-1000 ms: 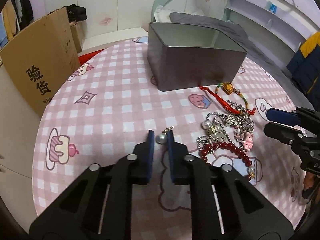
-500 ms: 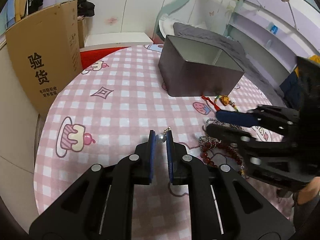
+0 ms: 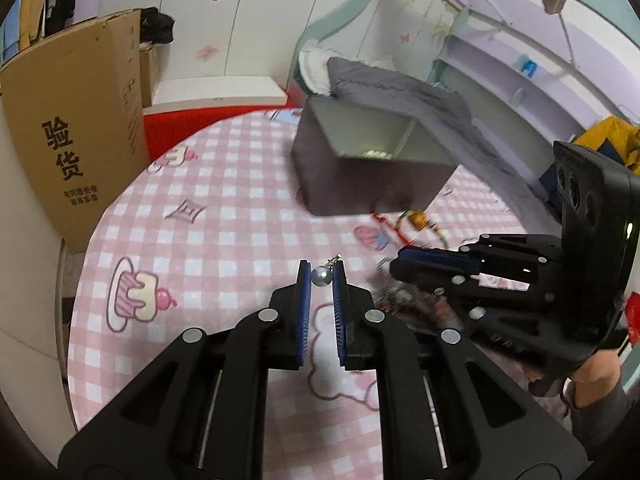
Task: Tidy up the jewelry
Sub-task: 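Carry the pearl earring into the tin and open the left tool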
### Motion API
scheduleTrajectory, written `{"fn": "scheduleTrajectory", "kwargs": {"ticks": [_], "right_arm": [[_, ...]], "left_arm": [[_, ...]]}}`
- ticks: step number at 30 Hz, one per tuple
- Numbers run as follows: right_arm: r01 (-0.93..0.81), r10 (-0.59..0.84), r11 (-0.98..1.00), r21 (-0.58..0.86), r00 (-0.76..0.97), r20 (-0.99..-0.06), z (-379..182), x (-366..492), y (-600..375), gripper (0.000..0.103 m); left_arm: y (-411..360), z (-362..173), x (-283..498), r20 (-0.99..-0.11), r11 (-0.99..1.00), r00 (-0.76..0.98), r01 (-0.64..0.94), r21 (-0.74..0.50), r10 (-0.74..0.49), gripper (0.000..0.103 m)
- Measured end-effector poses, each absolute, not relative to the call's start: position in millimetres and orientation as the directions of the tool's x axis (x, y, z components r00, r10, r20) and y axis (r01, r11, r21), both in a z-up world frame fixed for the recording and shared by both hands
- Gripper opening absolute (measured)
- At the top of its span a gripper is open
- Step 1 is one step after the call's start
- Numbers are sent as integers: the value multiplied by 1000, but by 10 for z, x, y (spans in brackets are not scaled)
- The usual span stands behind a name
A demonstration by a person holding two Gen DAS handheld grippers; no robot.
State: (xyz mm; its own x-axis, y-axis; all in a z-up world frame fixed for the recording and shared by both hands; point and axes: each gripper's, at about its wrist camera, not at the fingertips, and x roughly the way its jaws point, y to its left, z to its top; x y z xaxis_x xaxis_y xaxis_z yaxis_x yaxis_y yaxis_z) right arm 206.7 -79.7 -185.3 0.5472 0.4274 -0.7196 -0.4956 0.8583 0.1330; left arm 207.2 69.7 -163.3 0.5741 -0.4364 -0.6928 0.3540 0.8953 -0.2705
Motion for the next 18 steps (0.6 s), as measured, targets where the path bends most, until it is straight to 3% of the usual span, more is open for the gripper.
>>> {"fn": "scheduleTrajectory", "kwargs": {"ticks": [9,18], "right_arm": [[-484,550,827,286,591,-590,-1259,1998,-1193,9],[-422,579,815,396,588,-565,-1175,2476,-1489,9]], "left_arm": [[469,-1207,2119,-631,851,581,439,-289,-514,11],[21,-1015,2644,-634,797,509,512,-320,-582,11]]}}
